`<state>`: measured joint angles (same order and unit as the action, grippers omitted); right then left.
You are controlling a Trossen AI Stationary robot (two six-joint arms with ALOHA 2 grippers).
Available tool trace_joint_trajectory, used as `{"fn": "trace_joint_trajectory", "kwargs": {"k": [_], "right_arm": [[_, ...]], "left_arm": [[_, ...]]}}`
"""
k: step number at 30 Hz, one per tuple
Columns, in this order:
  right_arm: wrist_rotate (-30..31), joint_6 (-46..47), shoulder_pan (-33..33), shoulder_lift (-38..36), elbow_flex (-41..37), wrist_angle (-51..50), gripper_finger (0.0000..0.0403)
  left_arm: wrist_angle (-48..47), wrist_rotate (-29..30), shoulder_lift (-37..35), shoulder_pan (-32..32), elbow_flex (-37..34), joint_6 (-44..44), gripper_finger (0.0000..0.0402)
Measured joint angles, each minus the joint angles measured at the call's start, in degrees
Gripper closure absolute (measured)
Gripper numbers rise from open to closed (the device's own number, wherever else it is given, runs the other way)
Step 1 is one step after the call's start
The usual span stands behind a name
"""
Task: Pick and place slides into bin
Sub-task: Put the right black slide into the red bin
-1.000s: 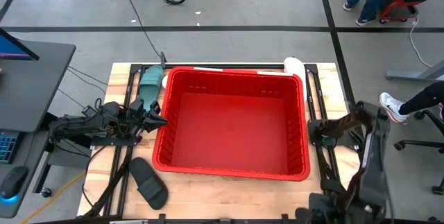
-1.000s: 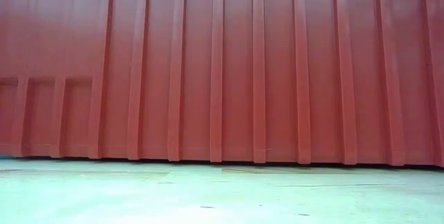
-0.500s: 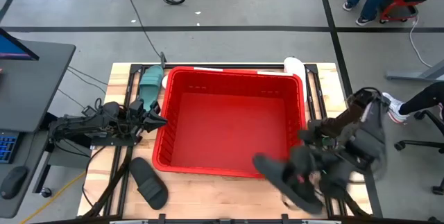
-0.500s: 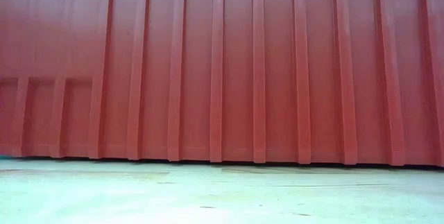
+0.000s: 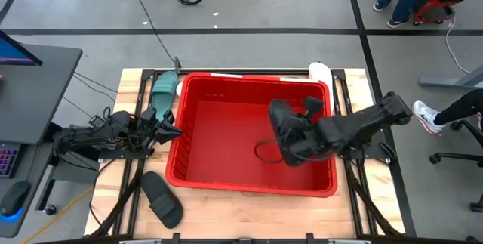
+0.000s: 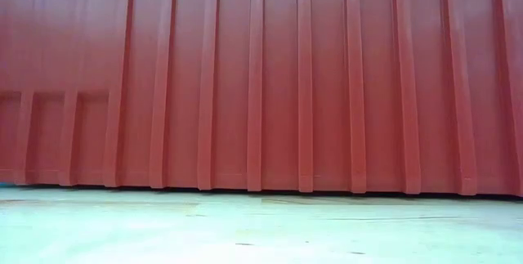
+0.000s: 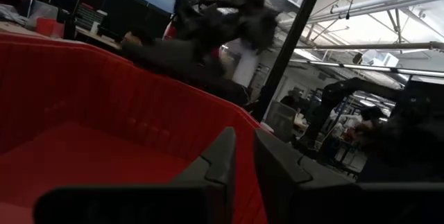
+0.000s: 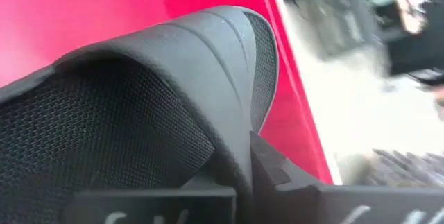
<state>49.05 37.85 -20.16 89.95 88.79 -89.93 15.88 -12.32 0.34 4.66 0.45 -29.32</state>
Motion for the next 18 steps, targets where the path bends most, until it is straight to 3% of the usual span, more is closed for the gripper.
{"fn": "trace_joint_trajectory", "kwargs": {"k": [8, 18], "right_arm": [[-0.6, -0.2, 9.1, 0.0, -18.2, 10.4, 0.0393], [-3.2, -5.9, 15.1, 0.0, -32.1, 25.0, 0.0392]], "left_arm": [[0.0, 0.0, 0.0, 0.0, 0.0, 0.0, 0.0347], [0.0, 0.0, 0.0, 0.0, 0.0, 0.0, 0.0343]]}}
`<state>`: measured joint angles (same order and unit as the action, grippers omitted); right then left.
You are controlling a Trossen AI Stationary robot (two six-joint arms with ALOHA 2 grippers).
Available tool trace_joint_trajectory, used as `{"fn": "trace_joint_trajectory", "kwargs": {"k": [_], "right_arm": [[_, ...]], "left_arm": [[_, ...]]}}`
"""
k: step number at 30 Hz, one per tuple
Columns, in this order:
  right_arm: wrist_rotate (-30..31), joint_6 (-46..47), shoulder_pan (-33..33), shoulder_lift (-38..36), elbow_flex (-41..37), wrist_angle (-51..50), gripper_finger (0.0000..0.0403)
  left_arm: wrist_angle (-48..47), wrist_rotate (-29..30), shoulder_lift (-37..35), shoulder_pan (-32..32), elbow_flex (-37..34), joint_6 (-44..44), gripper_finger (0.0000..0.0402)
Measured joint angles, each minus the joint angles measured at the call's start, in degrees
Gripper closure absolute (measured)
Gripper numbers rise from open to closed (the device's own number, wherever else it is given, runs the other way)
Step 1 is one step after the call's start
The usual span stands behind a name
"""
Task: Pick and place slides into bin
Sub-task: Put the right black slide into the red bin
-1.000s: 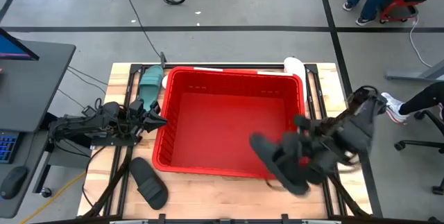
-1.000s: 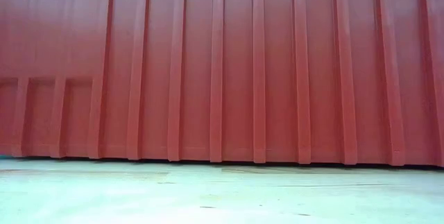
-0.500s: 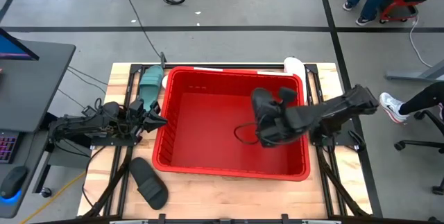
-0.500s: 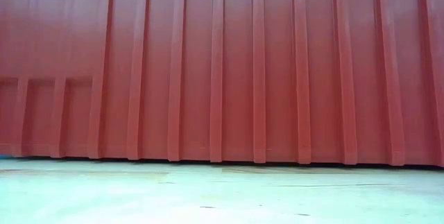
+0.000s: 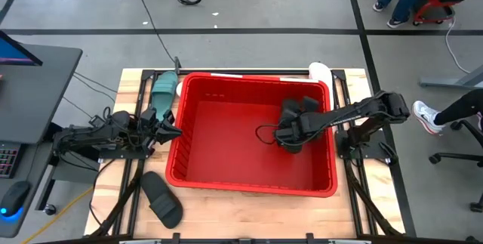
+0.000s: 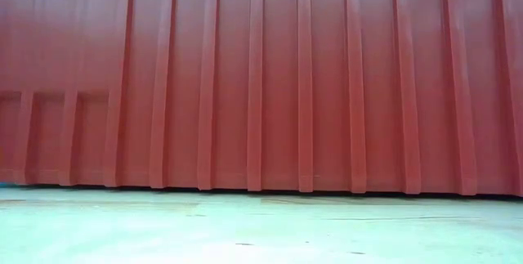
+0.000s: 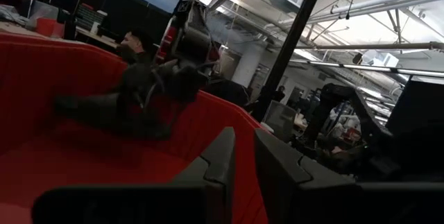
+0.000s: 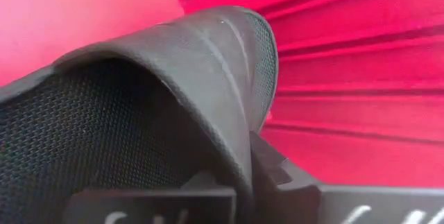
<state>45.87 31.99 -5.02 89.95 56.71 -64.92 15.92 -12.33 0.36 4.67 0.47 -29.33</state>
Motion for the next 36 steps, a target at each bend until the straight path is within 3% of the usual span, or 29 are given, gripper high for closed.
{"fn": "trace_joint_trajectory", "kwargs": {"k": [5, 10, 16, 22, 30, 36], "right_arm": [[-0.4, -1.3, 1.5, 0.0, -3.0, 1.3, 0.0392], [-2.1, -5.2, 3.3, 0.0, -5.2, 5.1, 0.0387], [-5.8, -5.4, 3.8, 0.2, -8.5, 11.1, 0.0385], [-6.0, -7.0, 3.7, 0.4, -10.8, 13.2, 0.0376], [-6.4, -8.2, 3.8, 0.4, -11.3, 15.5, 0.0297], [-8.7, -8.5, 3.7, 0.0, -8.0, 11.3, 0.0232]], "left_arm": [[0.0, 0.0, 0.0, 0.0, 0.0, 0.2, 0.0349], [1.2, 2.5, 0.0, 0.0, 0.0, 5.9, 0.0349], [9.9, 4.2, 0.0, 0.0, 0.0, -5.9, 0.0340], [20.7, 4.8, 0.0, 0.0, 0.0, -8.6, 0.0338], [26.1, 5.9, 0.0, 0.0, 0.0, -9.8, 0.0338], [26.4, 10.5, 0.1, 0.0, 0.0, -19.7, 0.0346]]}}
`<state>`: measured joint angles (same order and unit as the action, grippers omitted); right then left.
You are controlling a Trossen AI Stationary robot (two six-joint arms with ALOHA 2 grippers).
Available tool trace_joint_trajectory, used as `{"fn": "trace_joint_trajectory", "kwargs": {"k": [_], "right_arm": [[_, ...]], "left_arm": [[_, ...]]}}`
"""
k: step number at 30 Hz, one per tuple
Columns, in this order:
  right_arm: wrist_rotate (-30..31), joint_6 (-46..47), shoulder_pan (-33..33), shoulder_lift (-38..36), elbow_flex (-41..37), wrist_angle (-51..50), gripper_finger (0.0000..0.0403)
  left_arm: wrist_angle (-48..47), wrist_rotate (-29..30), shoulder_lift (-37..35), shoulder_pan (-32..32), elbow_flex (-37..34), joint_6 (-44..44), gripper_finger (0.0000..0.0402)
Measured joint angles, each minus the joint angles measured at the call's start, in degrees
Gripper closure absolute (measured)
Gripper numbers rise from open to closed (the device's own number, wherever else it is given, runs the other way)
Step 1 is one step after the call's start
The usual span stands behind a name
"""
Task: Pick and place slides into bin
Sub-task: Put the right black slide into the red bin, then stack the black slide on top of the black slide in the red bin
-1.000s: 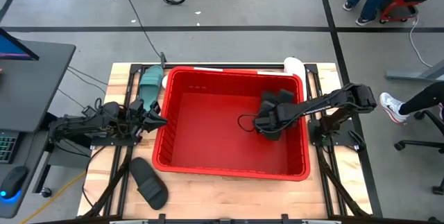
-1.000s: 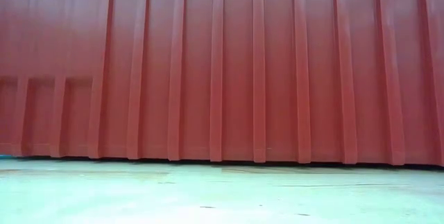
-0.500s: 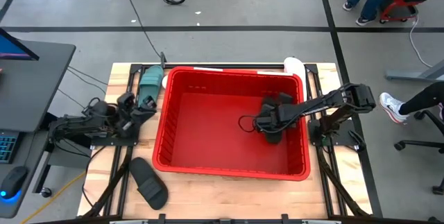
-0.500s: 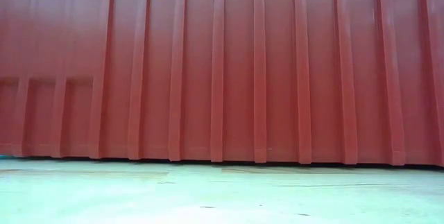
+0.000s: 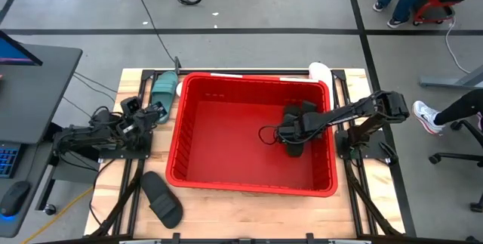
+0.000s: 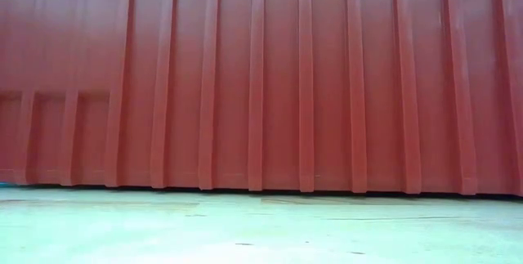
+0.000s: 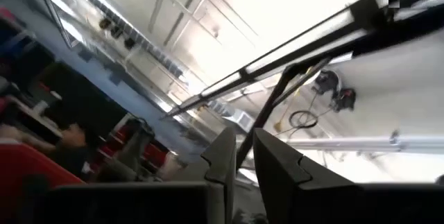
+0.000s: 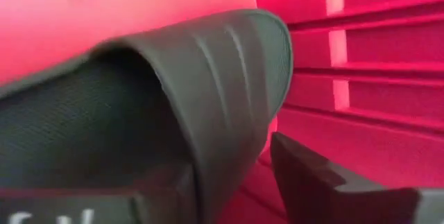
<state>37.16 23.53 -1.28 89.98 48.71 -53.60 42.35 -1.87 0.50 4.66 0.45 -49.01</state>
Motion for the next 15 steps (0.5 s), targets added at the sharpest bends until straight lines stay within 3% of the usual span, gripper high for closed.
{"fn": "trace_joint_trajectory", "kwargs": {"k": [7, 12, 15], "right_arm": [[-7.6, -2.1, 0.0, -0.1, 8.0, -7.1, 0.0179], [-19.6, -3.1, -0.2, -0.2, 15.6, -13.8, 0.0156], [-22.9, -3.5, -1.6, -0.5, 20.6, -16.0, 0.0147]], "left_arm": [[-0.2, 0.3, 2.1, 0.0, 0.7, 0.0, 0.0351], [-0.7, -3.1, 7.9, -0.5, 8.8, 3.3, 0.0352], [-5.8, -7.8, 14.2, -2.1, 16.2, 5.0, 0.0352]]}}
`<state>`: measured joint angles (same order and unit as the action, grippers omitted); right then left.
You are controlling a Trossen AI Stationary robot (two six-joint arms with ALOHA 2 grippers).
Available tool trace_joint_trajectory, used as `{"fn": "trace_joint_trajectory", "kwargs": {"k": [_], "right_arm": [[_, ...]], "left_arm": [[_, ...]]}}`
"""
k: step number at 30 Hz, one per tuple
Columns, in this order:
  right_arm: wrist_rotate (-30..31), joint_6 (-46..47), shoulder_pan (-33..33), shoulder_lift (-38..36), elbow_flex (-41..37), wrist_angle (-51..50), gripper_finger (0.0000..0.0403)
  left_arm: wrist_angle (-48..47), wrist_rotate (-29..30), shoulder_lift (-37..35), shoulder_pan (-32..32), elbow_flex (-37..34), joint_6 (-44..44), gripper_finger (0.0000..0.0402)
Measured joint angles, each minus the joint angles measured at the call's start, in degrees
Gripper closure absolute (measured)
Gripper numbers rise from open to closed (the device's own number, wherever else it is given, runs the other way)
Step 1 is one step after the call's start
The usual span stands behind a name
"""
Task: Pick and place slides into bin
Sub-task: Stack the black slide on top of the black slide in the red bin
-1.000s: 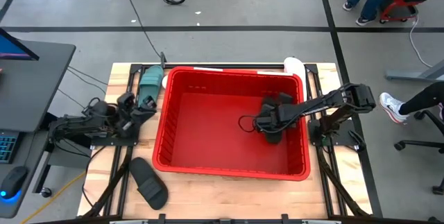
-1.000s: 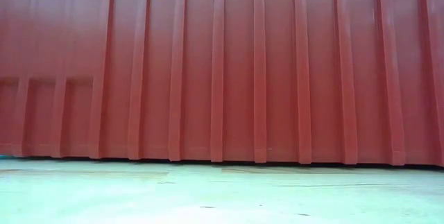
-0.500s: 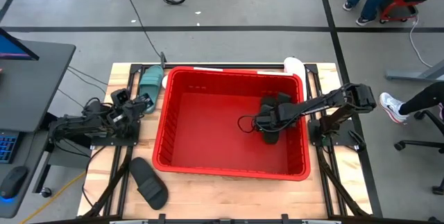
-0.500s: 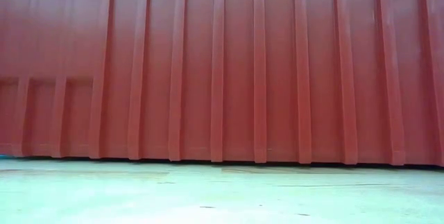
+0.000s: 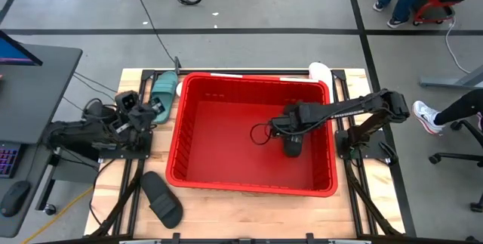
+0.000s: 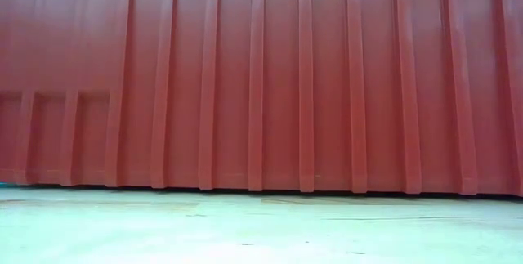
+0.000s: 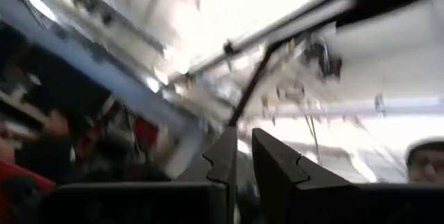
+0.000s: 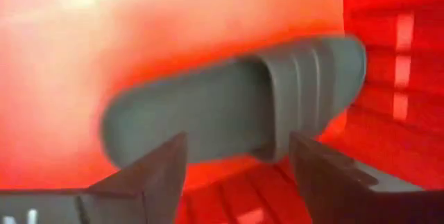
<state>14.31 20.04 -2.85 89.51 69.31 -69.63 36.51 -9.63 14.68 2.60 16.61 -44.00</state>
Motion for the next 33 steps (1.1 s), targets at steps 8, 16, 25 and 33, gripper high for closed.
{"fn": "trace_joint_trajectory", "kwargs": {"k": [8, 16, 25, 33], "right_arm": [[3.5, 1.4, -5.8, -1.3, 13.4, -1.6, 0.0142], [8.4, 7.3, -8.9, -6.4, 19.4, -3.2, 0.0139], [15.7, 14.0, -9.0, -15.0, 18.9, -5.4, 0.0139], [19.5, 14.6, -9.0, -19.0, 18.9, -5.2, 0.0140]], "left_arm": [[-40.1, -6.0, 18.6, -7.5, 24.7, -3.6, 0.0374], [-56.1, -5.3, 31.6, -24.1, 45.3, -12.4, 0.0393], [-69.4, -1.1, 41.7, -42.7, 53.3, -32.5, 0.0397], [-89.3, 0.9, 46.1, -49.1, 48.8, -41.9, 0.0383]]}}
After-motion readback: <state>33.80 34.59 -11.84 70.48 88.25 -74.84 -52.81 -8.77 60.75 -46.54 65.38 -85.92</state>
